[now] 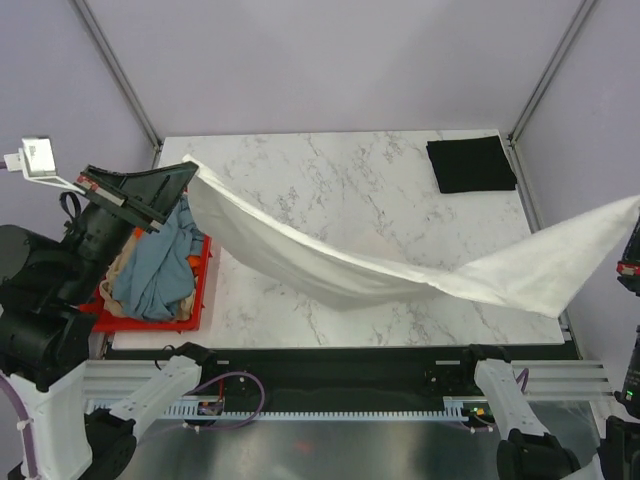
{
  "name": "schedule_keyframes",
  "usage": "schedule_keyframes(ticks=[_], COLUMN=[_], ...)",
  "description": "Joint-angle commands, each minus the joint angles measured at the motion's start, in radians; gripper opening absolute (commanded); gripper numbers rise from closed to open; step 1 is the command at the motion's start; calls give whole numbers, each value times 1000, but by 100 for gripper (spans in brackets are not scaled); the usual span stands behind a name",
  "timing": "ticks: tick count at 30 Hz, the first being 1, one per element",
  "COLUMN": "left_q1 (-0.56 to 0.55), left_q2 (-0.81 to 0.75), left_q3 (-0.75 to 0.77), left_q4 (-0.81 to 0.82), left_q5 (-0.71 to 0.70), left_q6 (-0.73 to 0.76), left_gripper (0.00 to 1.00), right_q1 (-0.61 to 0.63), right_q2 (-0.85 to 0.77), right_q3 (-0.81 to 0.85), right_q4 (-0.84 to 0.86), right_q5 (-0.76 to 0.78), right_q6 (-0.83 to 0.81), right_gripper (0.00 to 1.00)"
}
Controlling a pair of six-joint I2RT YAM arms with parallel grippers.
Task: Fold and stack the t-shirts
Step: Flatten the tshirt out
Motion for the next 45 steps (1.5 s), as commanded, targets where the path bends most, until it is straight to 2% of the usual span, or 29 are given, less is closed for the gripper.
schedule_keyframes(ticks=[1,3,6,7,10,13,16,17,18,19,20,21,23,24,28,32,35,36,37,42,45], left_q1=[0,0,0,0,11,38,80,99,113,127,155,168,190,190,189,189,189,189,189,187,187], left_q2=[72,118,227,273,458,635,801,845,886,958,977,992,976,956,804,638,494,424,387,218,127], left_q3=[-8,-34,-62,-52,53,214,418,485,636,702,757,837,874,859,695,465,215,67,-7,-464,-688], left_q4=[-85,-96,-96,-97,-85,-41,7,9,9,9,10,13,35,44,76,90,101,114,125,167,181], left_q5=[-2,-48,-186,-258,-343,-375,-362,-349,-329,-275,-248,-199,-167,-156,-78,-44,-32,-33,-30,19,71], left_q6=[45,76,119,128,156,144,93,81,75,60,12,-11,-45,-45,-34,27,59,62,64,102,116], left_gripper=[2,2,2,2,2,2,2,2,2,2,2,2,2,2,2,2,2,2,2,2,2], right_q1=[-2,-2,-2,-2,-2,-2,-2,-2,-2,-2,-3,-3,-9,-11,-14,-14,-14,-14,-14,-14,-14], right_q2=[128,165,222,243,370,542,712,760,850,890,930,978,988,940,709,532,398,359,318,40,-97], right_q3=[-45,-155,-321,-349,-380,-294,-126,22,104,184,343,411,517,501,217,23,-166,-224,-349,-724,-898], right_q4=[-20,59,212,249,374,469,546,543,544,543,543,543,549,566,696,690,655,647,643,485,264], right_q5=[-130,-224,-272,-273,-266,-262,-262,-268,-274,-273,-309,-308,-282,-270,-219,-248,-247,-243,-243,-146,-12], right_q6=[-28,-44,-45,-45,-47,-31,-7,-5,-4,2,8,19,21,18,-7,-80,-137,-145,-156,-176,-101], right_gripper=[0,0,0,0,0,0,0,0,0,0,0,0,0,0,0,0,0,0,0,0,0])
